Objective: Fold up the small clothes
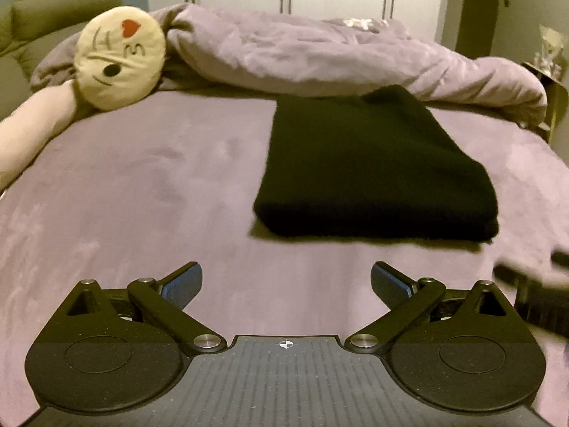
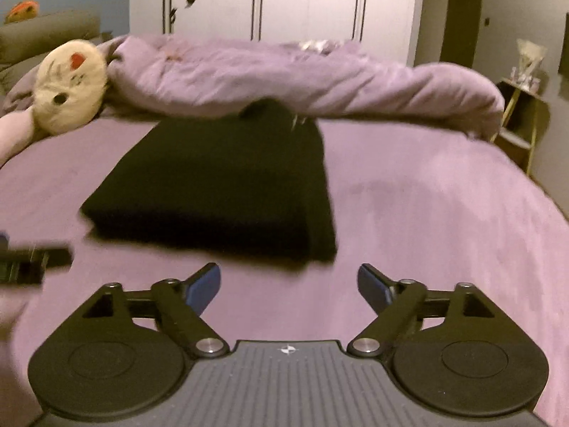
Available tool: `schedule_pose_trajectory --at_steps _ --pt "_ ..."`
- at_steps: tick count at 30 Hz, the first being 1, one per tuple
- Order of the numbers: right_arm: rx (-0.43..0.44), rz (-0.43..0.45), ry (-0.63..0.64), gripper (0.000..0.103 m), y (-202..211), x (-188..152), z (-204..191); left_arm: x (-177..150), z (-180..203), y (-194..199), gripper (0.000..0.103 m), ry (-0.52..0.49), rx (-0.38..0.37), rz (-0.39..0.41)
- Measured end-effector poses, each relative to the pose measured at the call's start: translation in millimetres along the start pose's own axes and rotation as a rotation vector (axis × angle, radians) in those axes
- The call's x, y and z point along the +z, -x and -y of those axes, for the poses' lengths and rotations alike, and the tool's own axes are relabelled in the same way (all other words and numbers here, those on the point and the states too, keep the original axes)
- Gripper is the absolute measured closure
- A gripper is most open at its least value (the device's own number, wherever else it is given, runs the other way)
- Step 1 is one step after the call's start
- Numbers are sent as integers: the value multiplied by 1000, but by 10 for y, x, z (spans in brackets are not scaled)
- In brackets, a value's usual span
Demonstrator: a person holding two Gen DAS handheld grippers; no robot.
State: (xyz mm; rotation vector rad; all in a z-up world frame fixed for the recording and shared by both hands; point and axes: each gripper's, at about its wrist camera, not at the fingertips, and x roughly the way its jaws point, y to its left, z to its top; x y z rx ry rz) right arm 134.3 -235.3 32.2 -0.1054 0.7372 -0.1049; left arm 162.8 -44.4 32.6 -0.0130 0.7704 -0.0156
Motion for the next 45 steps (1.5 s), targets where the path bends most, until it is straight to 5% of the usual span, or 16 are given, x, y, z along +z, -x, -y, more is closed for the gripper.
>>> schedule_pose_trajectory --at_steps 4,16,45 --pt "15 -25 30 5 220 -205 -145 -63 -21 154 0 -21 28 9" --pt "-76 -40 18 4 253 22 -319 -29 19 175 0 -77 69 -7" --pt "-54 -69 -21 4 233 89 -304 -43 52 104 0 -78 33 -78"
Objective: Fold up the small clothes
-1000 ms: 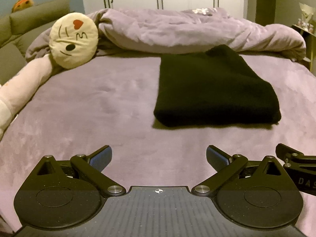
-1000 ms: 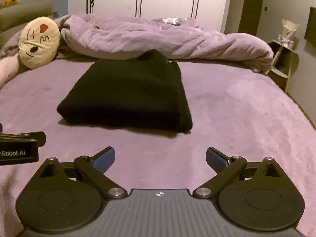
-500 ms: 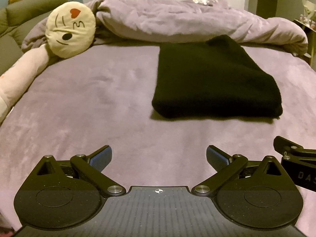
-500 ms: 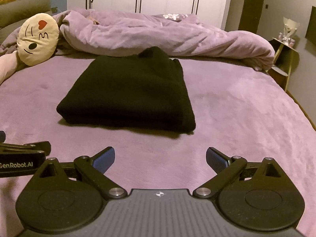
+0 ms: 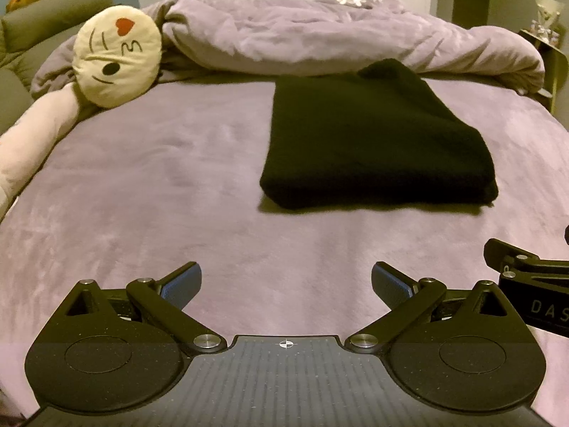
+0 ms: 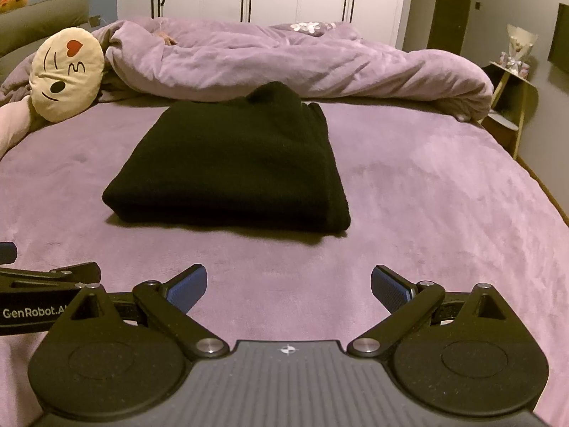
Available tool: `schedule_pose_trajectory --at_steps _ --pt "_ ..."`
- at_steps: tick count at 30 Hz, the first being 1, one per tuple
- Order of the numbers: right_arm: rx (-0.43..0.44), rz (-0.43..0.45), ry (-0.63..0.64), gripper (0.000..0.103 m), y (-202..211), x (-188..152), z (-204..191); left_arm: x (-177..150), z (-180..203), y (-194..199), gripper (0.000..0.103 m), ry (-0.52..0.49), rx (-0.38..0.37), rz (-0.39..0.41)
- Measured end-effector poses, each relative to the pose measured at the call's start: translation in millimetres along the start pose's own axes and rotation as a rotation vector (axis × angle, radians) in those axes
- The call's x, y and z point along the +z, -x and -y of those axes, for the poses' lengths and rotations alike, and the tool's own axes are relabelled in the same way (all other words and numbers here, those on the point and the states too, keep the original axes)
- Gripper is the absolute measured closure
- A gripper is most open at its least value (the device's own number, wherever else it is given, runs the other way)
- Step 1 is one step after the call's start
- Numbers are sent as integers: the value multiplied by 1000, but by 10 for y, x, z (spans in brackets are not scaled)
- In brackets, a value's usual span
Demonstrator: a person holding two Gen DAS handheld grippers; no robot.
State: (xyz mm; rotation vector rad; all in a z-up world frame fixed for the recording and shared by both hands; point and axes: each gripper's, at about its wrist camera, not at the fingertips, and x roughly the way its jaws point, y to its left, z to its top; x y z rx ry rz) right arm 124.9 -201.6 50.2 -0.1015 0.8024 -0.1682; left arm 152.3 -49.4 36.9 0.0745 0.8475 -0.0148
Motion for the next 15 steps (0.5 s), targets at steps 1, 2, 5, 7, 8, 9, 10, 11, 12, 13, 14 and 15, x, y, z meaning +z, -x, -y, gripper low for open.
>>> schedule_pose_trajectory --at_steps 1,2,5,7,8,9,10,11,12,13,14,15 --pt "0 0 0 4 3 0 4 -2 0 -5 0 1 0 -3" --pt "1 1 1 4 2 1 4 -6 4 -10 0 -1 0 -5" --pt "4 -2 1 4 7 1 -8 -16 9 -24 0 -4 0 -15" --pt "5 -4 0 4 9 2 -17 -13 -2 -36 0 -1 -2 -23" --pt "6 -5 0 4 8 1 -23 -16 -3 -40 0 2 -5 -25" --pt "6 -7 0 4 5 0 -24 -20 -5 -39 0 4 -6 -27" --pt "9 -7 0 4 6 -2 -26 -22 -9 -42 0 7 -7 -30" --pt "12 -7 -1 4 7 -4 -26 -26 -8 -43 0 8 -7 -33" --pt "14 -11 -3 4 5 -4 -27 -30 0 -40 0 10 -6 -35" --pt "15 -13 -4 4 4 -4 -27 -31 -1 -40 0 10 -7 -37" --pt "15 -14 -6 4 6 -5 -27 -34 0 -38 0 10 -8 -37" --pt "15 -15 -6 4 4 -2 -29 -31 -2 -37 0 10 -8 -38"
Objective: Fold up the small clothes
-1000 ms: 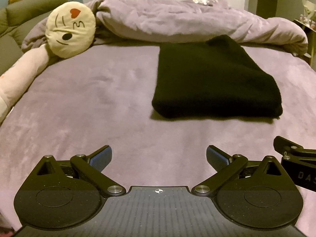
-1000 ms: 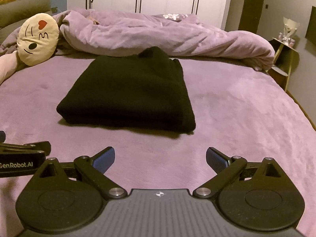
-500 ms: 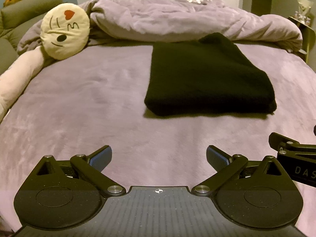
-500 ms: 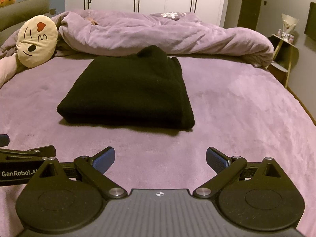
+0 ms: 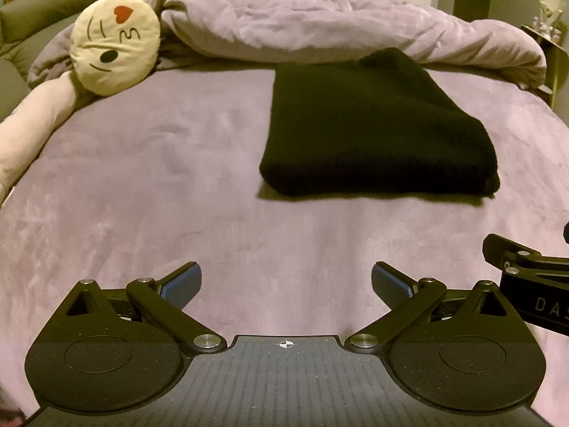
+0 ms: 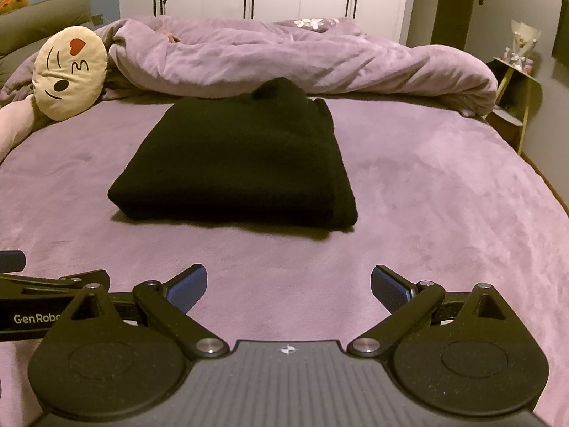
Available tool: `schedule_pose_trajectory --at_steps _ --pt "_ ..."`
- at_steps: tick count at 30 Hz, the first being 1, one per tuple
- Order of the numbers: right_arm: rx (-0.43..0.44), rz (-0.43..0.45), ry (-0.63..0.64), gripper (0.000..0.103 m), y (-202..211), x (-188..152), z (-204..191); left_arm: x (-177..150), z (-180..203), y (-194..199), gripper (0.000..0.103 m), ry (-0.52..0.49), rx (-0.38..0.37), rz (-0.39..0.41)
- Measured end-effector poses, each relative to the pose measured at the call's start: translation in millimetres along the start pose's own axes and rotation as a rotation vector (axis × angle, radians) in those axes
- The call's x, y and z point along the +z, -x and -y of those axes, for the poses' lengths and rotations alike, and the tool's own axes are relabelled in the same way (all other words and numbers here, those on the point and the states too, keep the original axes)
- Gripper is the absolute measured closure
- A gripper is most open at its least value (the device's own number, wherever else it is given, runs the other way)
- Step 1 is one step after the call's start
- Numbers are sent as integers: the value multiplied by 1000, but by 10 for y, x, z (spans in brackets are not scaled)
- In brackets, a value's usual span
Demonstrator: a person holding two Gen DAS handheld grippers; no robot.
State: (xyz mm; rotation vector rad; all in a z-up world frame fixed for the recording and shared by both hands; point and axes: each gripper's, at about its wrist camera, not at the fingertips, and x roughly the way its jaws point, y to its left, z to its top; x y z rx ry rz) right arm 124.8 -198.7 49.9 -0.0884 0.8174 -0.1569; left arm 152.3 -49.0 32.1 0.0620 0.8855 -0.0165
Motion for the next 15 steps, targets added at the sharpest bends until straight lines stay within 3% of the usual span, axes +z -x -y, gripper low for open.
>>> schedule_pose_trajectory --at_steps 15 --pt "7 -11 -12 4 9 -25 -15 -4 13 -7 0 -2 -6 -14"
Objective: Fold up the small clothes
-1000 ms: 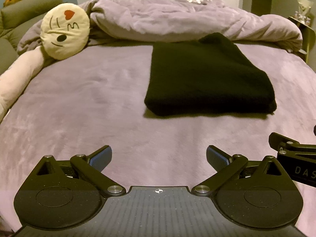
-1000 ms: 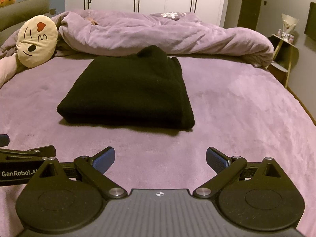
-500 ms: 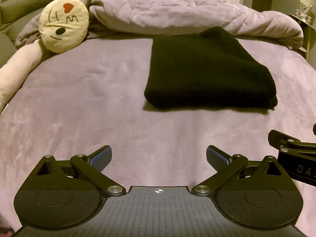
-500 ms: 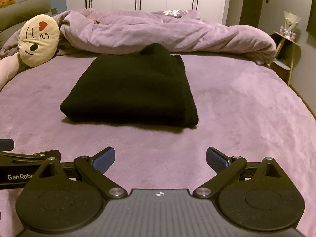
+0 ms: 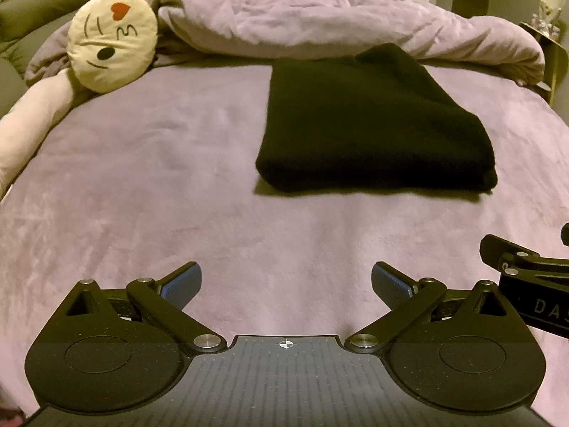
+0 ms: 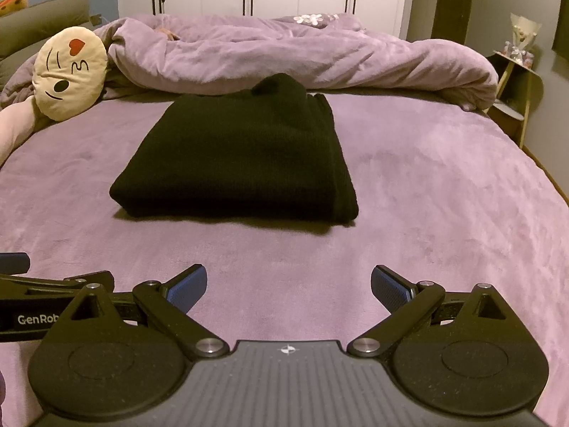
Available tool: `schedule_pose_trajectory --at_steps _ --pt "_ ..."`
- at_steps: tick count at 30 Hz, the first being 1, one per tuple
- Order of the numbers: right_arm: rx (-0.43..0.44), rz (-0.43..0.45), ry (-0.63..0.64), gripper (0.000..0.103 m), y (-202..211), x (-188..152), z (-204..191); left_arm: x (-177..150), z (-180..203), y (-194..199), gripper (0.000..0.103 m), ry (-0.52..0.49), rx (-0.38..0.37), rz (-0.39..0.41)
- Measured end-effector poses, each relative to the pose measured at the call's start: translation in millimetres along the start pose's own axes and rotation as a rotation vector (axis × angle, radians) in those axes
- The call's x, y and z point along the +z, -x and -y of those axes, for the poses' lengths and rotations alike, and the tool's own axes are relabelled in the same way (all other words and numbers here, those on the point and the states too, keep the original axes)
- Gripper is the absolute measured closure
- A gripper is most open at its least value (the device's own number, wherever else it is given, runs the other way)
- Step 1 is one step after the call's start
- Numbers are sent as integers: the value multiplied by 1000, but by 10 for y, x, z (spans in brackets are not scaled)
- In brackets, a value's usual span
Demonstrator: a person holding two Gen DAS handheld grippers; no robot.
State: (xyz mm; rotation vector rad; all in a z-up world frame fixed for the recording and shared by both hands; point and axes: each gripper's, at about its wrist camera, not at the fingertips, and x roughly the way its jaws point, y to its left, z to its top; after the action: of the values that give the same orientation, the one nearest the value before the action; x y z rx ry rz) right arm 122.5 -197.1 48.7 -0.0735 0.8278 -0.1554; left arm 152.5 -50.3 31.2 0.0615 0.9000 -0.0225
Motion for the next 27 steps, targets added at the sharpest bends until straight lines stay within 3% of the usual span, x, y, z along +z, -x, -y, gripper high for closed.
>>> schedule_pose_trajectory --at_steps 27 --pt "6 5 -7 4 24 -5 39 -4 9 -13 0 2 -12 -11"
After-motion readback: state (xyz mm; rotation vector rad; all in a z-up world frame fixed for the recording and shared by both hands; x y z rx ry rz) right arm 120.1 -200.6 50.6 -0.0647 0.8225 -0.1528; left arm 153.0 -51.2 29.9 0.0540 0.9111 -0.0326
